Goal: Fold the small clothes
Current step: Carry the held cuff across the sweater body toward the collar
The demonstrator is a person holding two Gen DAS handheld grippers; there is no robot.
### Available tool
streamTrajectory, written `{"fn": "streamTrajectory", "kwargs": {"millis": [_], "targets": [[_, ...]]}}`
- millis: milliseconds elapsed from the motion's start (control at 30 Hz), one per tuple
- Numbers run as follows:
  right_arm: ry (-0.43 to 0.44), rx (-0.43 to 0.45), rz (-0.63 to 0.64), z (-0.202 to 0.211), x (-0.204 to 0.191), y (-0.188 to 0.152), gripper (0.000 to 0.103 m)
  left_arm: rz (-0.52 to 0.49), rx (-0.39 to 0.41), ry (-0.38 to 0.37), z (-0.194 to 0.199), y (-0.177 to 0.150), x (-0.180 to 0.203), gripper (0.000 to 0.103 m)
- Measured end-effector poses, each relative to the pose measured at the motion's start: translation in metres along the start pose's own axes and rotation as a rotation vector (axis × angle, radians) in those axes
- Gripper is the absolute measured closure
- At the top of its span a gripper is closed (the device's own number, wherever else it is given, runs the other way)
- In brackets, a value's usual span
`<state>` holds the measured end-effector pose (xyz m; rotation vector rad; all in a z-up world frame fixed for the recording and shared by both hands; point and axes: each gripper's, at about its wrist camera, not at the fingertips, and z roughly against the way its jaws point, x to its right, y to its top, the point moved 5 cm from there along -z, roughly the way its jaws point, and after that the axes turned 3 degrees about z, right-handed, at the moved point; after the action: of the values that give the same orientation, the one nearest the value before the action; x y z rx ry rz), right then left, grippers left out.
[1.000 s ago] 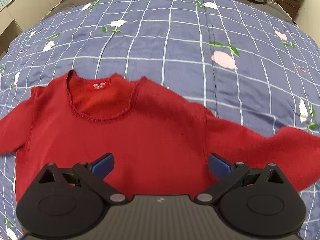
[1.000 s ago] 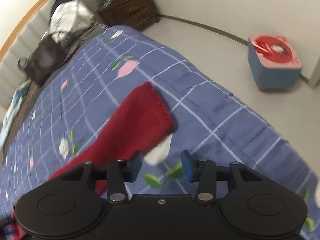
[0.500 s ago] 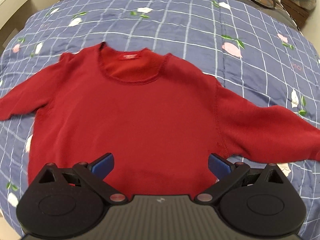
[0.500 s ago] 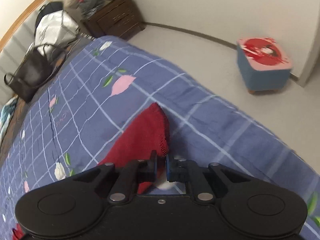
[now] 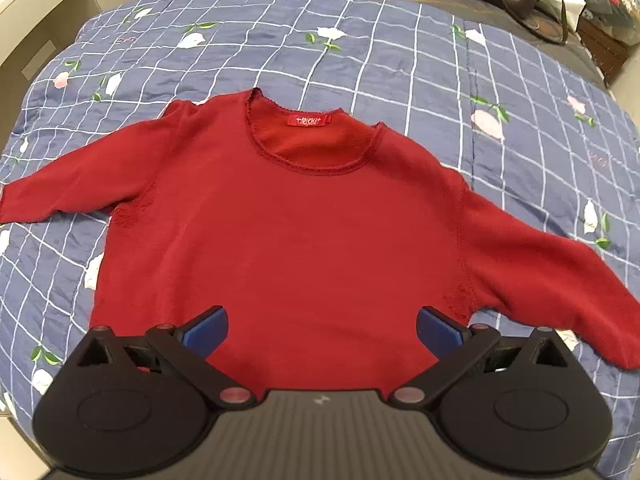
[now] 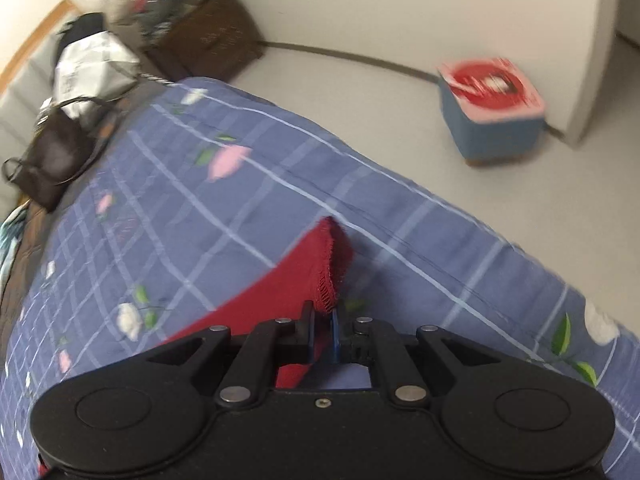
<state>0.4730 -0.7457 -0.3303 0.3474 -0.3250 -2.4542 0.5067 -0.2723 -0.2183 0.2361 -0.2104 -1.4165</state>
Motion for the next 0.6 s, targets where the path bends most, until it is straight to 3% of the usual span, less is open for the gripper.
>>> {"fn": "streamTrajectory", "kwargs": {"millis": [167, 367, 600], "targets": [[0.069, 0.07, 0.114, 0.044, -0.048, 0.006, 0.095, 0.013, 0.009, -0.048, 0.004, 0.005, -0.01, 0.001], [0.181, 0.154, 0.276, 0.112, -0.134, -0.002, 0.095, -0.009, 0.032, -0.088, 0.018, 0.013, -0.038, 0.001], [0.343, 0.2, 0.472, 0.172, -0.259, -0.049, 0.095, 0.006, 0.069, -0.094, 0.034, 0.026, -0.103, 0.001]]}}
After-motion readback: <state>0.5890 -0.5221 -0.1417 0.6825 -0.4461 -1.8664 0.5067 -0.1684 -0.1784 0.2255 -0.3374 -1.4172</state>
